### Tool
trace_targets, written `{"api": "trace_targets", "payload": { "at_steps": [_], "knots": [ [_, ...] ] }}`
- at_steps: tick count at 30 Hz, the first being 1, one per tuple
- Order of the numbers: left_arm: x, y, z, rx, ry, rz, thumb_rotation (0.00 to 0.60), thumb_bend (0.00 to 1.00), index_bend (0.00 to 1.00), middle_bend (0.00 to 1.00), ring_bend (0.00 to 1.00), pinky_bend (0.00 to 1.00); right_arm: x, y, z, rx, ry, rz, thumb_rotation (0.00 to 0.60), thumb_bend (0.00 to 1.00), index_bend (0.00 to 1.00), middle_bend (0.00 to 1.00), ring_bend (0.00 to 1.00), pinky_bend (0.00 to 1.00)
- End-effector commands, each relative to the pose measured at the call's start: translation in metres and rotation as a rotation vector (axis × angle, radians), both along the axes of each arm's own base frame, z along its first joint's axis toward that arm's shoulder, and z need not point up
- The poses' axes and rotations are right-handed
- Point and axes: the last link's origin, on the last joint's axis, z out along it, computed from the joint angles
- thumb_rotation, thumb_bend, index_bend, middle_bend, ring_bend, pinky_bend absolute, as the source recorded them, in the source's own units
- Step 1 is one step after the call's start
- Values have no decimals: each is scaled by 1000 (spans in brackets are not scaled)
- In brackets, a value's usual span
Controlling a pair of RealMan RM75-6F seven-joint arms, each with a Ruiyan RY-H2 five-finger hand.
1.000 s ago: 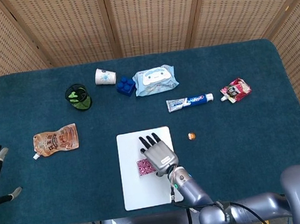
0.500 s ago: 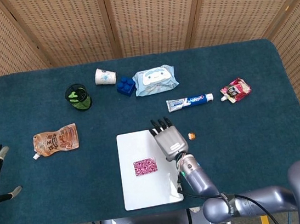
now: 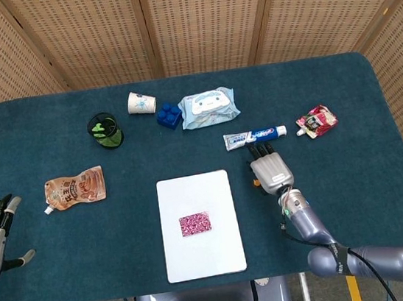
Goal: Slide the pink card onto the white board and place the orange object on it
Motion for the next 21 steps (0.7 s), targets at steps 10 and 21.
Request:
{"api": "trace_targets", "payload": {
  "at_steps": [10, 21],
  "knots": [
    [-2, 2, -2, -4, 4, 12, 600, 0, 0, 0, 0, 0, -14, 1, -20, 30, 10, -12, 600, 311, 379, 0, 0, 0],
    [-2, 3, -2, -5, 4, 17, 600, 0, 0, 0, 0, 0, -22, -2, -24, 28, 13, -29, 600, 311, 379, 0, 0, 0]
  ]
}}
